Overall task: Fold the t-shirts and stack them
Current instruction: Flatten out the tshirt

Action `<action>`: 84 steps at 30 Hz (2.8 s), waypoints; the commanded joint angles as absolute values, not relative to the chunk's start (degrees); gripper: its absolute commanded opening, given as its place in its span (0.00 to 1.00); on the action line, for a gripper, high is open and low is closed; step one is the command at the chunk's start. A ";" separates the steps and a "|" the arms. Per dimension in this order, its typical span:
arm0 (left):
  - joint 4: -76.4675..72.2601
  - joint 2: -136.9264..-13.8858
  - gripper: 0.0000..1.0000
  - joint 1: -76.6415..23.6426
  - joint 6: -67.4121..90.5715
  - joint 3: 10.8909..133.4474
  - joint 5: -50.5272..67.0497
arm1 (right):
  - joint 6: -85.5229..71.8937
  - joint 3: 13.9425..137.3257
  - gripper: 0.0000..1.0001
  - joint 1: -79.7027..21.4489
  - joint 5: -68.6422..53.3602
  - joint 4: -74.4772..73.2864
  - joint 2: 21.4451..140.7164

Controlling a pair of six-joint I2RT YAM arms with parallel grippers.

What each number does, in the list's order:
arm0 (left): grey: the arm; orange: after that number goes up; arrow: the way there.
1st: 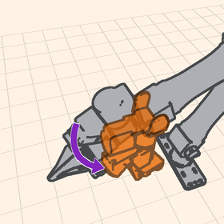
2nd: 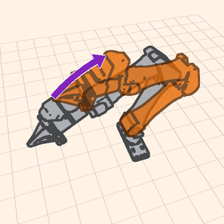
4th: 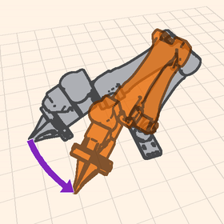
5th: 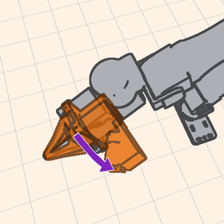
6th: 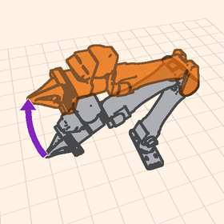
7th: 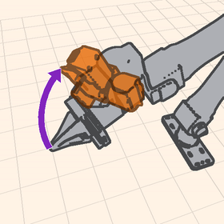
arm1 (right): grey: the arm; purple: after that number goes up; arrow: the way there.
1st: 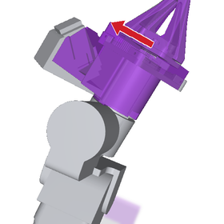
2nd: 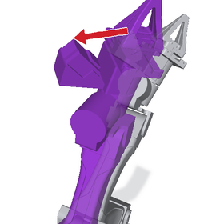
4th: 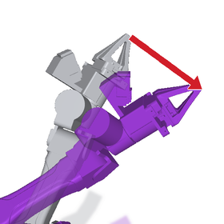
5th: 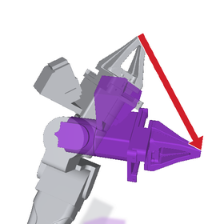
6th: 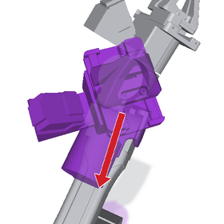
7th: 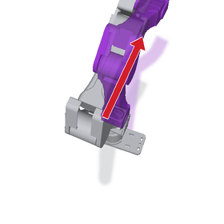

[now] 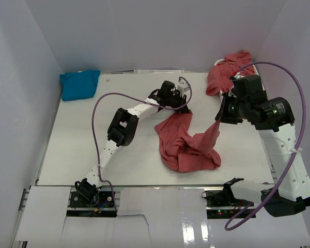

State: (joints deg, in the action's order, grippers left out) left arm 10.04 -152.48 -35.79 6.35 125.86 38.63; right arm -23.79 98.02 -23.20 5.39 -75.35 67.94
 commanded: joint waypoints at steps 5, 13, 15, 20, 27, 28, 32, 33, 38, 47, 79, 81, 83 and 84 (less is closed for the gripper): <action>14.69 -143.72 0.00 -34.46 15.07 116.68 17.15 | -23.82 93.17 0.08 -19.26 3.53 -74.97 66.45; 4.81 -118.41 0.00 -27.51 38.58 86.15 4.96 | -18.55 94.83 0.08 -8.02 -5.87 -73.48 71.62; 6.76 -112.43 0.00 -26.99 38.50 83.43 1.68 | -17.23 97.20 0.08 -6.60 -9.13 -72.17 73.38; 17.12 -102.32 0.00 -22.96 36.13 84.46 -5.88 | -15.73 105.45 0.08 -5.19 -11.68 -70.75 80.94; 30.30 -92.38 0.00 -15.56 31.64 97.36 -7.64 | -15.38 117.49 0.08 -3.52 -21.61 -68.99 93.13; 34.93 -92.37 0.00 -14.95 31.47 99.73 -7.73 | -15.64 122.12 0.08 -3.43 -23.54 -69.17 94.56; 42.09 -88.35 0.00 -12.05 32.07 104.07 -10.19 | -17.40 137.26 0.08 -3.16 -27.23 -71.01 102.03; 42.62 -86.76 0.00 -11.61 32.43 103.11 -11.67 | -17.75 138.33 0.08 -2.73 -27.77 -71.19 103.00; 44.64 -77.80 0.00 -10.81 33.49 96.34 -10.64 | -15.74 128.79 0.08 -2.29 -31.90 -64.00 96.96; 52.99 -69.52 0.00 -10.63 33.75 93.95 -13.88 | -15.73 135.44 0.08 -0.70 -32.69 -57.40 92.73; 34.10 -35.25 0.00 -10.55 27.96 59.25 -13.46 | -8.97 86.73 0.08 -23.53 1.38 -26.86 61.52; 34.28 -34.02 0.00 -10.55 25.59 58.80 -10.03 | -7.91 88.85 0.08 -32.31 8.66 -30.13 61.70; 35.85 -33.75 0.00 -10.55 23.30 59.41 -9.23 | -6.33 89.73 0.08 -39.16 19.30 -33.03 61.87; 38.90 -34.27 0.00 -10.63 22.94 60.20 -9.66 | -5.81 90.61 0.08 -40.42 24.56 -34.79 62.83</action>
State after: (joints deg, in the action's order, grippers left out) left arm 39.18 -34.68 -10.92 26.59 58.41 -12.14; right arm -10.02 86.37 -35.59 5.93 -32.03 64.05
